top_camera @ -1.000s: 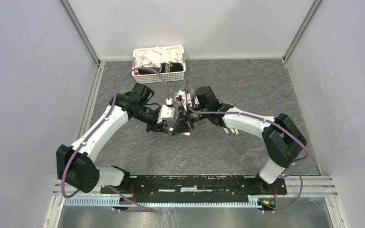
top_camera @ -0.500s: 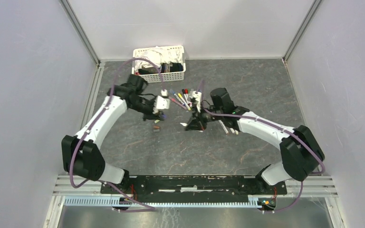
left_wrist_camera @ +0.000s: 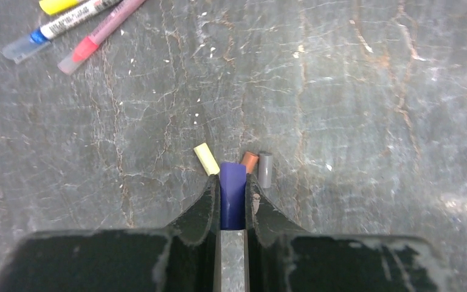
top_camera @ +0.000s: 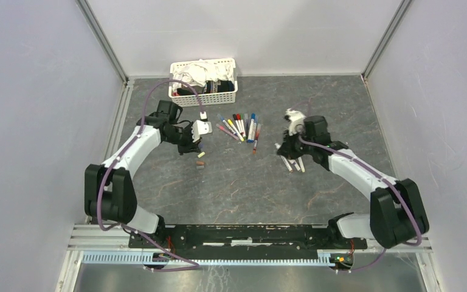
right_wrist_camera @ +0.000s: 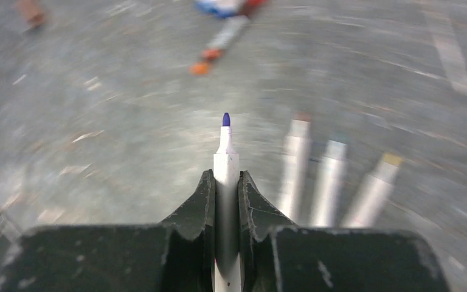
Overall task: Open the pen caps
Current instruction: Place the pen cap at the center of the board, then place the pen at the center of the board, then pick up the pen from the center of the board, then open the pen cap from the pen.
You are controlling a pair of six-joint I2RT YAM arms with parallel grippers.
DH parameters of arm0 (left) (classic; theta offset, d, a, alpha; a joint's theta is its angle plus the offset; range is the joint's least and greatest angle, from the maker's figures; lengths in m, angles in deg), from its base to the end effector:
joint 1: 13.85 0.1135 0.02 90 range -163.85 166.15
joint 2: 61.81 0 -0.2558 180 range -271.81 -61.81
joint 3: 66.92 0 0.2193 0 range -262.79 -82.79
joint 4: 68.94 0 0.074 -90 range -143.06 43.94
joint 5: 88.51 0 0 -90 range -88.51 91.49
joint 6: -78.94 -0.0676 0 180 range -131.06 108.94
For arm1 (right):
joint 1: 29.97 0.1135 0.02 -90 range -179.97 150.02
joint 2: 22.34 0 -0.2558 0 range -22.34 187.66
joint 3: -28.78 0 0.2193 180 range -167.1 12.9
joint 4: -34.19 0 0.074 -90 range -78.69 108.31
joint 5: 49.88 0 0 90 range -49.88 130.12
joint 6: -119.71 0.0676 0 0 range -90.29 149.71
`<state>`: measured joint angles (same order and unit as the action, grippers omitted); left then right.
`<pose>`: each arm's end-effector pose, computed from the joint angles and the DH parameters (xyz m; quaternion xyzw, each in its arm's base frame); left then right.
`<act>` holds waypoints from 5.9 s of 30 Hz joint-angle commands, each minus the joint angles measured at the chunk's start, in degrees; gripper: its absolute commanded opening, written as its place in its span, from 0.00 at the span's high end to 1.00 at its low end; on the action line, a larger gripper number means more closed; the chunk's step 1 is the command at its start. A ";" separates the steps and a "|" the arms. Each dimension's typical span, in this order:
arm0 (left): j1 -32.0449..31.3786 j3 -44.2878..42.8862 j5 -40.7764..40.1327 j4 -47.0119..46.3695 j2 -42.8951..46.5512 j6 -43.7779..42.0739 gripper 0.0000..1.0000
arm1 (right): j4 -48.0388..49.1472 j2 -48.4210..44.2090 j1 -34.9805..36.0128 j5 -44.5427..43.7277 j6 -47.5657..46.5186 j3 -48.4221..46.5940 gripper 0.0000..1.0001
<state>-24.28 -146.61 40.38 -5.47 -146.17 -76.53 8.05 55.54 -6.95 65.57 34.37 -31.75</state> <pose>0.2486 -0.0889 0.2327 0.6192 0.6913 -0.2073 0.3096 0.2404 0.1337 0.2053 -0.2288 0.8708 0.2886 0.3255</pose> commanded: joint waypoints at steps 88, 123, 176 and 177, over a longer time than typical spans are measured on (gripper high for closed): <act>-0.86 -9.49 -5.96 -3.38 10.62 35.11 0.00 | 7.98 23.49 9.50 -39.44 11.09 -14.81 1.00; -10.49 -1.62 10.04 13.61 10.25 -7.46 0.15 | 8.70 11.31 17.50 32.82 1.92 -14.87 1.00; -7.85 -11.25 -5.31 19.30 3.78 -14.04 0.98 | 4.21 6.16 14.89 22.38 0.49 -2.67 1.00; -7.85 -10.23 -4.46 17.23 3.69 -13.07 0.98 | 3.66 5.74 14.17 21.22 0.12 -2.71 1.00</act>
<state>-32.90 -156.38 34.52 13.77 -141.69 -87.70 11.54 64.92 9.01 89.54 36.21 -34.83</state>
